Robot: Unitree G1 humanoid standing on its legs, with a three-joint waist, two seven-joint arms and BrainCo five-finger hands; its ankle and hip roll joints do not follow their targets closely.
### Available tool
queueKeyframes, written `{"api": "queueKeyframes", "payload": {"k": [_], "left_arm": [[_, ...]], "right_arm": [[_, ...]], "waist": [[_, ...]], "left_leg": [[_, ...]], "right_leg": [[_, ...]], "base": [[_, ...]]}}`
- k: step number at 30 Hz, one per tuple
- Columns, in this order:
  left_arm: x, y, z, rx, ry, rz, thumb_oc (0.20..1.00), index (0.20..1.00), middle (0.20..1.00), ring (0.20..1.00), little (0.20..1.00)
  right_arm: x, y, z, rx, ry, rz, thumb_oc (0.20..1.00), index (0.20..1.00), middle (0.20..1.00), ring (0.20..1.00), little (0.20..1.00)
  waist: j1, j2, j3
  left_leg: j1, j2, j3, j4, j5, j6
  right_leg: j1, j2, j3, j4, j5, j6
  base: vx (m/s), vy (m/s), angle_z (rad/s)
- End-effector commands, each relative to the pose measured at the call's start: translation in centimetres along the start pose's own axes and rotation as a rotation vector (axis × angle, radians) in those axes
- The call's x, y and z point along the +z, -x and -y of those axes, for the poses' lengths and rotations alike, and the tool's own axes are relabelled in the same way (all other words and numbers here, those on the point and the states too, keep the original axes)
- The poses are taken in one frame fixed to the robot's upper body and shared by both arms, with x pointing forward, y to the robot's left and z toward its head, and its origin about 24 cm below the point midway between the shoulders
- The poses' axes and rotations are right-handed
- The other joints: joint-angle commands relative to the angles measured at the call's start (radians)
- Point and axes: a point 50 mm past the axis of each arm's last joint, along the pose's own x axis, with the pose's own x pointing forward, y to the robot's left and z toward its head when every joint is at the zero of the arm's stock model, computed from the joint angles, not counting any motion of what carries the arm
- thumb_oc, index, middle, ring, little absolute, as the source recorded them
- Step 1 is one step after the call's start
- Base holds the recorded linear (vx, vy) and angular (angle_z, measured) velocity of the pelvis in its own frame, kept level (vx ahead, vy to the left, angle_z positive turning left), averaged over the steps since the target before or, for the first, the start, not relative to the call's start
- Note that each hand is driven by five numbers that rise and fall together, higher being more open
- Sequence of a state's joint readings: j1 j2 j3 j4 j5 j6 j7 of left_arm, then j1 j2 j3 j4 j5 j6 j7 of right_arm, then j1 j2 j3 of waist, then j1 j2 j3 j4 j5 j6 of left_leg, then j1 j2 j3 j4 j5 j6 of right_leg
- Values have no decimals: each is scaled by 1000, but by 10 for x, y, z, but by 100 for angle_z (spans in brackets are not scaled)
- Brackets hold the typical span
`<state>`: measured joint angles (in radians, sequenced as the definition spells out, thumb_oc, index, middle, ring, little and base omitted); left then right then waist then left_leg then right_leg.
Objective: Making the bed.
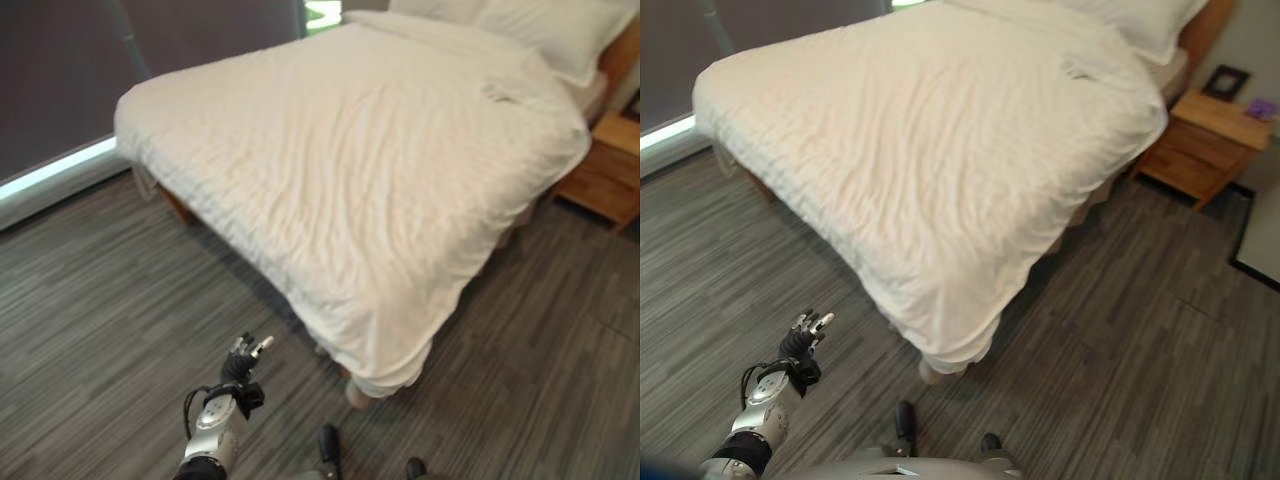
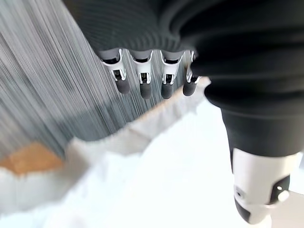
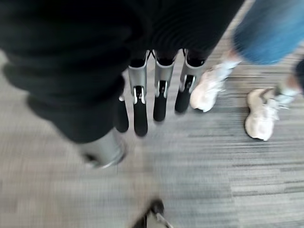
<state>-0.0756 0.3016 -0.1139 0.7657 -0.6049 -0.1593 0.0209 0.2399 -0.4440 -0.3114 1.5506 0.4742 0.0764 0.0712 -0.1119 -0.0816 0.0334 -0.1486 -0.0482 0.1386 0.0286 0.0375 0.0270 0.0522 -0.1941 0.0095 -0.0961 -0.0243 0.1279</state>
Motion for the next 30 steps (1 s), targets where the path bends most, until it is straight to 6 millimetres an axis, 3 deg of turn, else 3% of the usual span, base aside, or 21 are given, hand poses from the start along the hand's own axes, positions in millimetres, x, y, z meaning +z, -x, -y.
{"api": "queueKeyframes", "payload": {"k": [1, 2, 4, 6, 8, 9, 11, 12, 13, 14, 15, 16, 17, 18, 19, 21, 23, 24, 26, 27, 30], "left_arm": [[19, -4, 4, -27, -24, 86, 1000, 1000, 1000, 1000, 1000], [19, -4, 4, -27, -23, 85, 1000, 1000, 1000, 1000, 1000], [15, -2, 3, -17, -24, 79, 1000, 1000, 1000, 1000, 1000], [9, 3, 0, 37, 36, 91, 1000, 1000, 1000, 1000, 1000], [9, 3, 0, 38, 35, 90, 1000, 1000, 1000, 1000, 1000], [5, 5, -4, 56, 44, 80, 1000, 1000, 1000, 1000, 1000], [0, 9, -8, 82, 63, 76, 1000, 1000, 1000, 1000, 1000], [-4, 10, -8, 89, 69, 65, 1000, 1000, 1000, 1000, 1000], [-5, 11, -8, 87, 72, 62, 1000, 1000, 1000, 1000, 1000], [-9, 12, -7, 84, 76, 52, 1000, 1000, 1000, 1000, 1000], [-9, 12, -7, 84, 75, 51, 1000, 1000, 1000, 1000, 1000], [-10, 13, -6, 76, 79, 53, 1000, 1000, 1000, 1000, 1000], [-10, 12, 0, 42, 66, 48, 1000, 1000, 1000, 1000, 1000], [-10, 12, 0, 42, 66, 48, 1000, 1000, 1000, 1000, 1000], [-14, 14, 7, -8, 47, 41, 1000, 1000, 1000, 1000, 1000], [-19, 16, 11, -42, 30, 27, 1000, 1000, 1000, 1000, 1000], [-20, 17, 14, -62, 25, 23, 1000, 1000, 1000, 1000, 1000], [-25, 19, 21, -102, 19, 9, 1000, 1000, 1000, 1000, 1000], [-26, 20, 23, -113, 16, 6, 1000, 1000, 1000, 1000, 1000], [-25, 20, 31, -160, -2, 5, 1000, 1000, 1000, 1000, 1000], [-26, 19, 36, -185, -11, -3, 1000, 1000, 1000, 1000, 1000]], "right_arm": [[34, 7, 16, -112, -64, 67, 1000, 1000, 1000, 1000, 1000], [34, 7, 17, -113, -64, 67, 1000, 1000, 1000, 1000, 1000], [72, 13, 17, -143, -96, 207, 1000, 1000, 1000, 1000, 1000], [158, 45, -21, -43, -143, 626, 1000, 1000, 1000, 1000, 1000], [157, 44, -22, -45, -142, 625, 1000, 1000, 1000, 1000, 1000], [183, 65, -37, 11, -151, 785, 1000, 1000, 1000, 1000, 1000], [216, 111, -68, 149, -141, 1063, 1000, 1000, 1000, 1000, 1000], [229, 156, -96, 324, -178, 1271, 1000, 1000, 1000, 1000, 1000], [230, 163, -98, 341, -196, 1307, 1000, 1000, 1000, 1000, 1000], [233, 189, -114, 470, -166, 1408, 1000, 1000, 1000, 1000, 1000], [232, 189, -115, 470, -165, 1406, 1000, 1000, 1000, 1000, 1000], [225, 227, -135, 674, -81, 1541, 705, 705, 705, 705, 705], [220, 248, -145, 796, -35, 1605, 200, 200, 200, 200, 200], [220, 248, -145, 797, -34, 1605, 200, 200, 200, 200, 200], [209, 273, -163, 934, 137, 1680, 200, 200, 200, 200, 200], [201, 286, -179, 1005, 307, 1700, 200, 200, 200, 200, 200], [198, 291, -187, 1046, 356, 1700, 200, 200, 200, 200, 200], [193, 301, -206, 1129, 493, 1687, 200, 200, 200, 200, 200], [191, 308, -213, 1159, 549, 1695, 200, 200, 200, 200, 200], [188, 321, -235, 1196, 733, 1696, 200, 200, 200, 200, 200], [192, 326, -242, 1183, 793, 1701, 200, 200, 200, 200, 200]], "waist": [[-11, 70, 29], [-10, 71, 30], [-12, 73, 33], [-34, 78, 44], [-33, 78, 43], [-39, 80, 48], [-52, 87, 54], [-56, 95, 57], [-55, 97, 59], [-54, 102, 63], [-55, 102, 62], [-52, 108, 72], [-47, 119, 81], [-48, 119, 81], [-34, 138, 89], [-25, 158, 90], [-20, 169, 92], [0, 195, 97], [6, 205, 101], [30, 237, 114], [36, 255, 118]], "left_leg": [[145, 18, -20, -116, -39, -35], [146, 19, -19, -116, -39, -35], [149, 22, -1, -116, -39, -34], [151, 30, 26, -116, -34, -36], [152, 30, 27, -116, -35, -36], [153, 33, 34, -116, -34, -37], [156, 36, 41, -116, -35, -38], [147, 39, 45, -116, -27, -40], [147, 40, 43, -116, -26, -41], [143, 41, 43, -116, -22, -42], [144, 41, 42, -116, -22, -43], [137, 42, 42, -116, -14, -48], [125, 42, 40, -116, -6, -54], [125, 42, 39, -116, -6, -54], [116, 40, 30, -116, 1, -64], [111, 38, 28, -116, 6, -72], [109, 37, 25, -116, 9, -74], [104, 35, 18, -116, 15, -79], [101, 34, 16, -116, 19, -82], [82, 30, 5, -116, 31, -91], [72, 28, -4, -116, 37, -95]], "right_leg": [[-67, -1, 25, 46, 115, 79], [-66, -1, 26, 45, 115, 79], [-72, 5, 29, 53, 114, 80], [-92, 16, 46, 72, 117, 81], [-92, 16, 47, 74, 117, 81], [-95, 18, 51, 74, 118, 82], [-98, 18, 60, 74, 117, 82], [-109, 20, 64, 70, 122, 79], [-109, 20, 63, 70, 122, 77], [-112, 20, 63, 68, 122, 75], [-111, 20, 62, 69, 121, 75], [-113, 19, 58, 66, 120, 72], [-115, 15, 43, 64, 119, 69], [-114, 15, 41, 64, 119, 68], [-110, 9, 19, 58, 117, 65], [-105, 3, 4, 49, 120, 65], [-103, 1, -1, 46, 121, 64], [-98, -6, -13, 40, 121, 63], [-99, -8, -16, 37, 122, 61], [-104, -13, -24, 30, 125, 58], [-107, -17, -29, 25, 126, 54]], "base": [[-13, -20, -27], [-18, -3, -5], [-26, -3, 1], [-57, 0, -11], [-19, 0, -32], [-23, 0, -26], [-25, -13, -10], [-25, -37, -22], [-44, -47, -30], [-16, -20, -14], [-44, -29, 1], [-67, -42, 18], [-67, -42, 17], [-61, -45, 18], [-21, -24, 17], [-11, -33, 23], [-4, -22, 19], [-8, -19, 9], [-31, -40, 8], [-62, -47, 14], [-27, -28, 12]]}}
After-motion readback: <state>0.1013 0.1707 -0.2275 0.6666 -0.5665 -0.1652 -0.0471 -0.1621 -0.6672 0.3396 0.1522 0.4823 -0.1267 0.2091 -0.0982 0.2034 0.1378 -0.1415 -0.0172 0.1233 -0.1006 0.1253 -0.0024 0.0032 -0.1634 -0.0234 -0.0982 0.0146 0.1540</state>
